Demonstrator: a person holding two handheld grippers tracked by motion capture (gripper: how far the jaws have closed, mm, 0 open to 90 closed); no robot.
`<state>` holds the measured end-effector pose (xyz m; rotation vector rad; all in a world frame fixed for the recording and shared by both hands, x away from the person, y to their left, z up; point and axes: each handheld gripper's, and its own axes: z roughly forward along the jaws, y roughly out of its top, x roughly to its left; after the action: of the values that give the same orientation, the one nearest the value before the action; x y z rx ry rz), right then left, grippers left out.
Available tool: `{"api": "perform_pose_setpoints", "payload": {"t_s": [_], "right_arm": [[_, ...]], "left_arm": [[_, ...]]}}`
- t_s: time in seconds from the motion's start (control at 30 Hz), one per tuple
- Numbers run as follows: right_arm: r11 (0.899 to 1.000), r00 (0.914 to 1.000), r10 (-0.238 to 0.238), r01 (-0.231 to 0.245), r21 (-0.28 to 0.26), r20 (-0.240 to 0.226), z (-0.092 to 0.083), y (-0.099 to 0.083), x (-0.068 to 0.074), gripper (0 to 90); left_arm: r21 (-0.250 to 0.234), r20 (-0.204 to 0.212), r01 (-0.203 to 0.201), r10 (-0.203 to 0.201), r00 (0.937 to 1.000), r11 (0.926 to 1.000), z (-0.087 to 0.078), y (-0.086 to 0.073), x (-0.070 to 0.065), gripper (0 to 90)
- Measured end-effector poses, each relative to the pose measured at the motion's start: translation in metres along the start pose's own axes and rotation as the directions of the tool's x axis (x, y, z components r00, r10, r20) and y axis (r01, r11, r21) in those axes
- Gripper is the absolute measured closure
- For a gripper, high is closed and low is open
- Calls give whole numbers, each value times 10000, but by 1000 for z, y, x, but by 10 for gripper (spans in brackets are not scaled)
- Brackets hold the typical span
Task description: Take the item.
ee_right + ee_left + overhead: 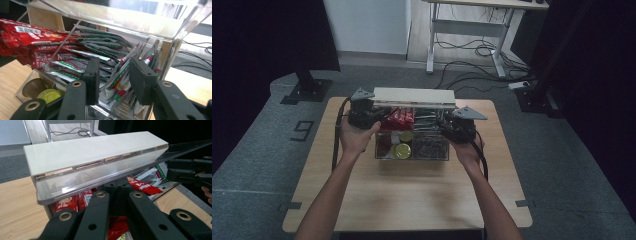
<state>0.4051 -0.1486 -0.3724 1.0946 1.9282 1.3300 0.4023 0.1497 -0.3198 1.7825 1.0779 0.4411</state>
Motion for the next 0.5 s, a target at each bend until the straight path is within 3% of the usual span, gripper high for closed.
{"api": "perform_pose_setpoints", "payload": {"t_s": [0.23,0.5], "right_arm": [[9999,9998,-29,27,102,198,5,0,0,622],[9980,9980,-389,363,520,502,12,1,5,669]], "left_arm": [[-8,28,3,-3,10000,10000,0,0,0,900],[-8,39,7,-7,10000,10000,0,0,0,900]]}}
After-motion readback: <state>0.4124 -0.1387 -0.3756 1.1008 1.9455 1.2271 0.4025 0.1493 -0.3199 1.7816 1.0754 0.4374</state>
